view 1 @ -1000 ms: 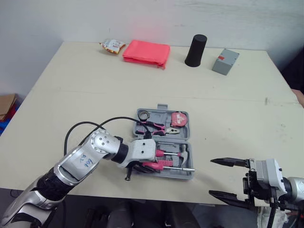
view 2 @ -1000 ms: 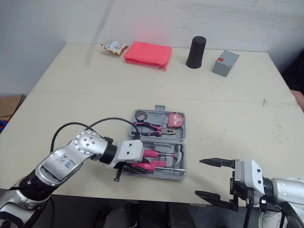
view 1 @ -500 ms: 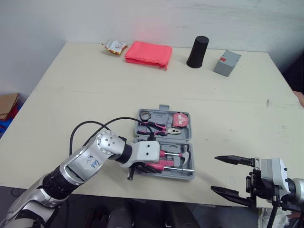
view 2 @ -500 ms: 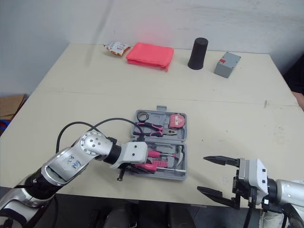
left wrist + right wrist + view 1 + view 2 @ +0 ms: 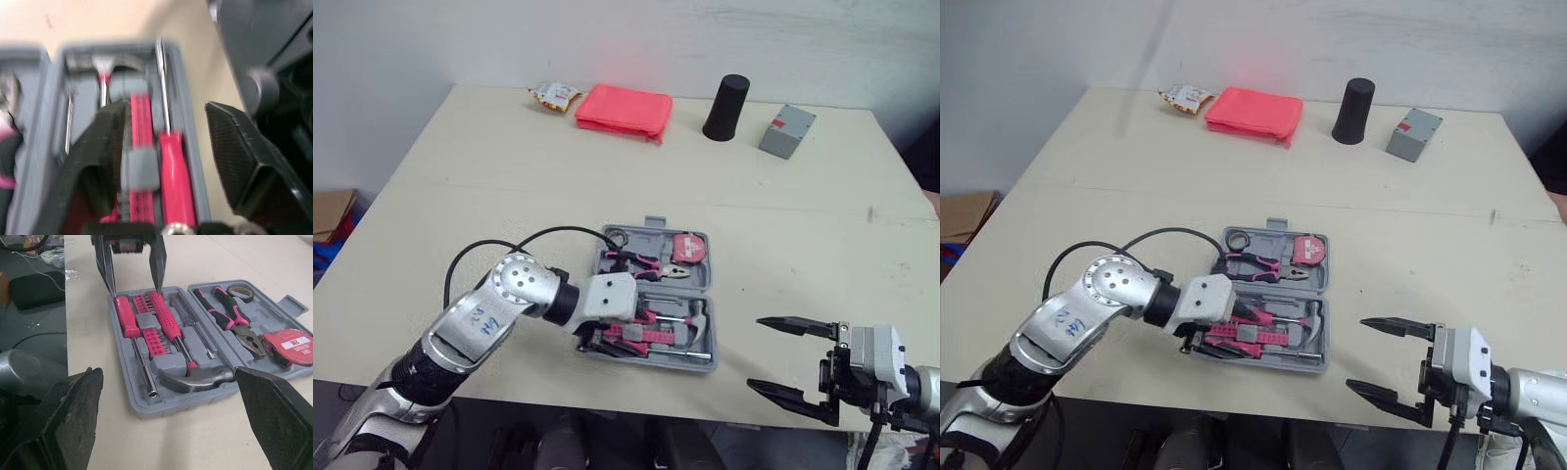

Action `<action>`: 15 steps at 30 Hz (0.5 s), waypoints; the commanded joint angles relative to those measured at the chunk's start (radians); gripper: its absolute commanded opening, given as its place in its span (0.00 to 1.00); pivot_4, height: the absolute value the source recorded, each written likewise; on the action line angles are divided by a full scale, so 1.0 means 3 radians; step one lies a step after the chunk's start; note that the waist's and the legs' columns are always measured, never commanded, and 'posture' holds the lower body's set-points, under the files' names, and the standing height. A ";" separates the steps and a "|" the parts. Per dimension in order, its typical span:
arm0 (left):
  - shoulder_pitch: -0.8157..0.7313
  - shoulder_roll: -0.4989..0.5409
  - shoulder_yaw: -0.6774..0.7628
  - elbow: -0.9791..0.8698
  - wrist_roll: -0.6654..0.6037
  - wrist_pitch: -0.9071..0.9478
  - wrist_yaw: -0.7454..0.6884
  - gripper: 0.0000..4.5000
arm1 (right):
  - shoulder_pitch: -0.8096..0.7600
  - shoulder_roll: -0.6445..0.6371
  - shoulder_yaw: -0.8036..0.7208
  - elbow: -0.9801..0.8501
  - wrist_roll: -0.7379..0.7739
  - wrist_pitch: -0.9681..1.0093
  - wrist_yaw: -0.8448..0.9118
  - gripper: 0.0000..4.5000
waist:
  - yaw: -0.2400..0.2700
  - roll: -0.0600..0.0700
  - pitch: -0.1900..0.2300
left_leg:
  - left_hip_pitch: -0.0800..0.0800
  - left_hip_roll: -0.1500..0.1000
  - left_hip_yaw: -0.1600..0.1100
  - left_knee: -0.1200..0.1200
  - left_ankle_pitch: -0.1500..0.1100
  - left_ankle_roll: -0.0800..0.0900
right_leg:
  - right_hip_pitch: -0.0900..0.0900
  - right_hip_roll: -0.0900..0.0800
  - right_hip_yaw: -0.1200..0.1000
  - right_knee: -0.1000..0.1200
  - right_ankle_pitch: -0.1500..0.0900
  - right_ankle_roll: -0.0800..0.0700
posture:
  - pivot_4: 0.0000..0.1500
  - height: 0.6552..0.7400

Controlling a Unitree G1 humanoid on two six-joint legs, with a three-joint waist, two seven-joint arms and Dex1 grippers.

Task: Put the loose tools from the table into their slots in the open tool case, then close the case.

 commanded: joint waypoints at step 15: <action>0.0741 -0.0309 -0.0115 0.1161 0.0593 -0.1684 0.0008 0.01 | 0.0175 0.0077 -0.0050 0.0061 -0.0013 -0.0147 0.0075 1.00 | 0.0003 0.0006 -0.0003 | -0.0001 0.0000 0.0001 0.0000 -0.0006 0.0007 | 0.0003 -0.0002 0.0000 -0.0011 0.0006 0.0002 | 1.00 1.00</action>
